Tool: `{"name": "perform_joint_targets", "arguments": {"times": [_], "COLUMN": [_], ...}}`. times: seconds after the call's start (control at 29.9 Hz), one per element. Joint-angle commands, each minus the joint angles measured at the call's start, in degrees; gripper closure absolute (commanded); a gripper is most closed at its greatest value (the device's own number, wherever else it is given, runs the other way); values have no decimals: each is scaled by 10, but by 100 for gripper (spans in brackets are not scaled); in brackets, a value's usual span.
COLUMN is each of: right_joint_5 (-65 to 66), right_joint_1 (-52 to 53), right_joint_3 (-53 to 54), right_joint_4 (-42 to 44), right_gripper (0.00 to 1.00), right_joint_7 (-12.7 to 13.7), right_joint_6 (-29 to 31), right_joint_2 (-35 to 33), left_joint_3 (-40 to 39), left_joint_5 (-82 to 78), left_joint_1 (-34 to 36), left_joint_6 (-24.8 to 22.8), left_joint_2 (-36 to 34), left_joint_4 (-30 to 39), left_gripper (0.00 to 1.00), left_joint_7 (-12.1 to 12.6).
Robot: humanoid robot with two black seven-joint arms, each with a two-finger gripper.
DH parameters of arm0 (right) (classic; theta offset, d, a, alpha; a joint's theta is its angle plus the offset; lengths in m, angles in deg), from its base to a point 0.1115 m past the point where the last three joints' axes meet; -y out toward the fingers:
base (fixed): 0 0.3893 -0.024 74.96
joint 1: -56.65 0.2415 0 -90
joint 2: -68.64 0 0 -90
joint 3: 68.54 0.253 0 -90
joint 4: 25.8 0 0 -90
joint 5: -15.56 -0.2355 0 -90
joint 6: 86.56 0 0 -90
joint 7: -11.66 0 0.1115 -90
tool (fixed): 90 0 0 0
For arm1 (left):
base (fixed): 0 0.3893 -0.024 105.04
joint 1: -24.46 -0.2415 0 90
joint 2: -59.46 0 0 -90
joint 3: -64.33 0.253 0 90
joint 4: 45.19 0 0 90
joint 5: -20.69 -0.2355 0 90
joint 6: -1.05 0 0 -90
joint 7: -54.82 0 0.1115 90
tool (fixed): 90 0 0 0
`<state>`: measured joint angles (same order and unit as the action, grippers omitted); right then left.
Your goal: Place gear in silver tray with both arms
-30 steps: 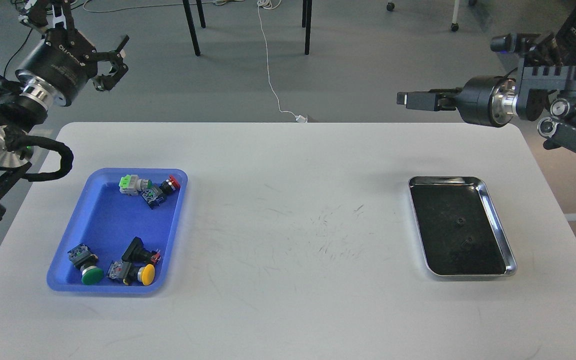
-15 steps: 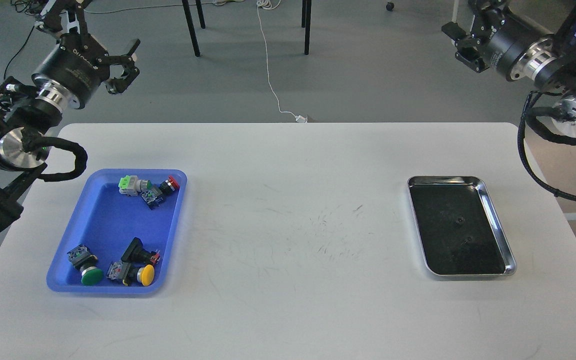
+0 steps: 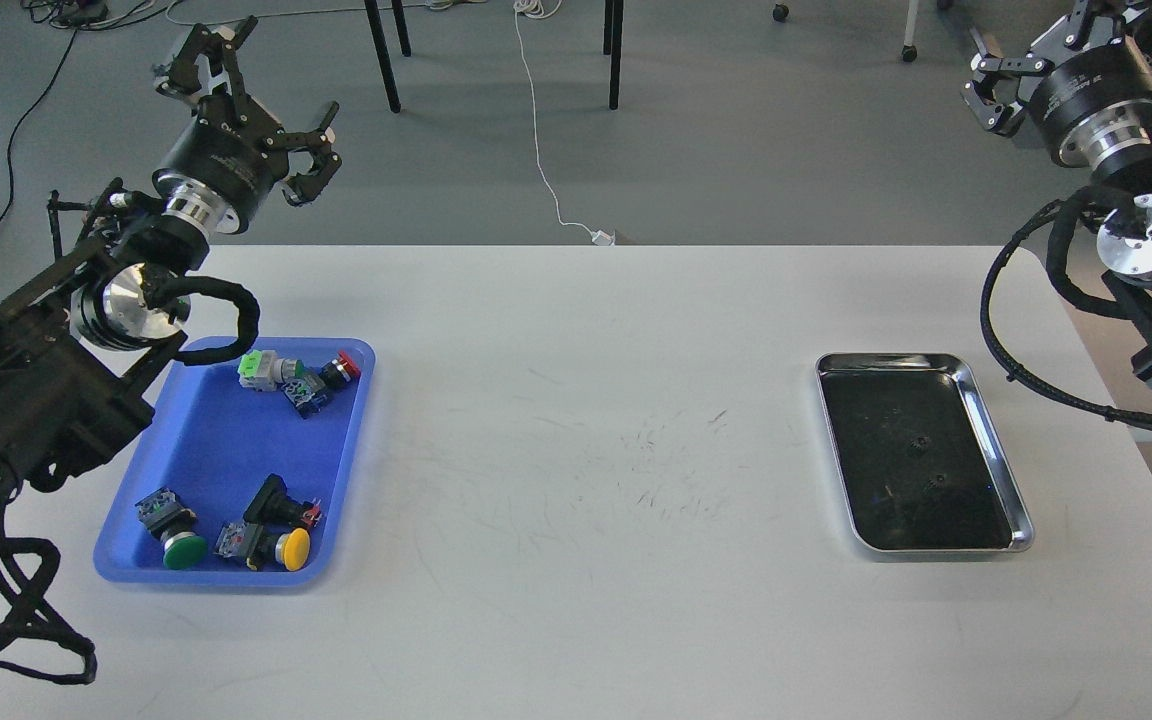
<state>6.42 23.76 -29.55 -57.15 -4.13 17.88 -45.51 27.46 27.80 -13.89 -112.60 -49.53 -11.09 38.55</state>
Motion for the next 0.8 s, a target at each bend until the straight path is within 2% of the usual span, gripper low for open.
{"name": "perform_joint_targets", "arguments": {"times": [0.0, 0.33, 0.77], "right_joint_5": [-57, -75, -67], "right_joint_1": [-22, -102, -97], "right_joint_3": [20, 153, 125], "right_joint_4": [25, 20, 14], "right_gripper": [1, 1, 1], "right_joint_7": [7, 8, 7], "right_joint_6": [40, 78, 97], "right_joint_2": [25, 90, 94], "left_joint_3": [-20, -22, -21], "left_joint_5": [0, 0, 0], "left_joint_1": [-1, -15, -18], "left_joint_6": [-4, 2, 9], "left_joint_2": [25, 62, 66], "left_joint_4": [-9, -9, -9], "left_gripper": [2, 2, 2], "left_joint_7": [0, -3, -8]}}
